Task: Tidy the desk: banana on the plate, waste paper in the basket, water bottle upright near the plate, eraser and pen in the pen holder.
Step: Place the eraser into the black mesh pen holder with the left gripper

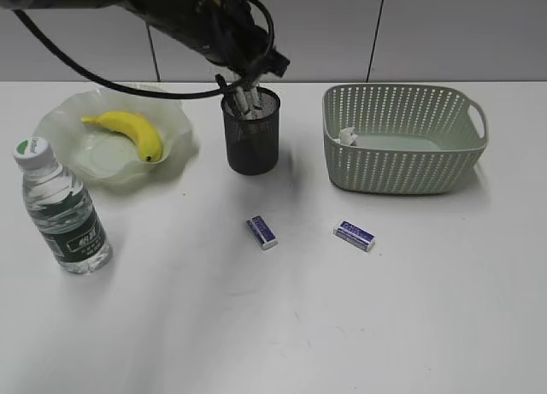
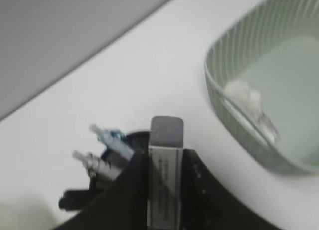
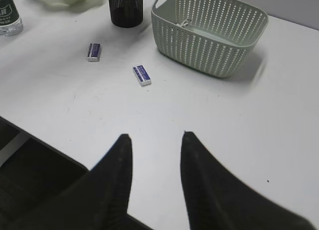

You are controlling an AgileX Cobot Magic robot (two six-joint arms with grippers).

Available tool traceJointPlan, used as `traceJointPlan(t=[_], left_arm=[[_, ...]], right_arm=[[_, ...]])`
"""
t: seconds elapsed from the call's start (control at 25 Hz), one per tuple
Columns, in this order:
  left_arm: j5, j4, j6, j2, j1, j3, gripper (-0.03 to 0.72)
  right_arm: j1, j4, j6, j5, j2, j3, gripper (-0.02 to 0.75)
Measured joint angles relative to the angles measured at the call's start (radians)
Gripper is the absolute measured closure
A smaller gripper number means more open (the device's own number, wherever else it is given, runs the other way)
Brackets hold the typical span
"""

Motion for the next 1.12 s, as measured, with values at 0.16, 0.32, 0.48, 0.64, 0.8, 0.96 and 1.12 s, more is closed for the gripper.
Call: traceJointPlan(t=[0.16,0.32,0.48,0.64,0.8,0.96,1.12], left_arm=[[-0.177,-0.084,-0.002,0.048,0.026,-0.001,0.546],[-0.227,-0.112,-0.002,0.114,0.031,-0.001,0.546],[-0.229,-0.117,-0.002,0.145,0.031,-0.001,0.546],[-0.225,-0.109,-0.002,0.148,0.033,-0.001,0.437],[-0.216,-0.106,-0.002,0.148,0.037,-0.001,0.347],[-0.206,-0.100,-0.002,0.104,0.037,0.000,0.334],[-0.141,-0.094,-0.002,-0.003,0.037,0.000,0.334]], right_arm=[[0.000,0.000,0.000,0.000,0.000,0.000,0.461],[0.000,0.000,0.000,0.000,0.000,0.000,0.461],[0.000,0.000,0.000,0.000,0.000,0.000,0.461],[0.000,0.000,0.000,0.000,0.000,0.000,0.461],[0.000,0.000,0.000,0.000,0.000,0.000,0.461],[0.000,0.000,0.000,0.000,0.000,0.000,0.461],[0.000,0.000,0.000,0.000,0.000,0.000,0.461]])
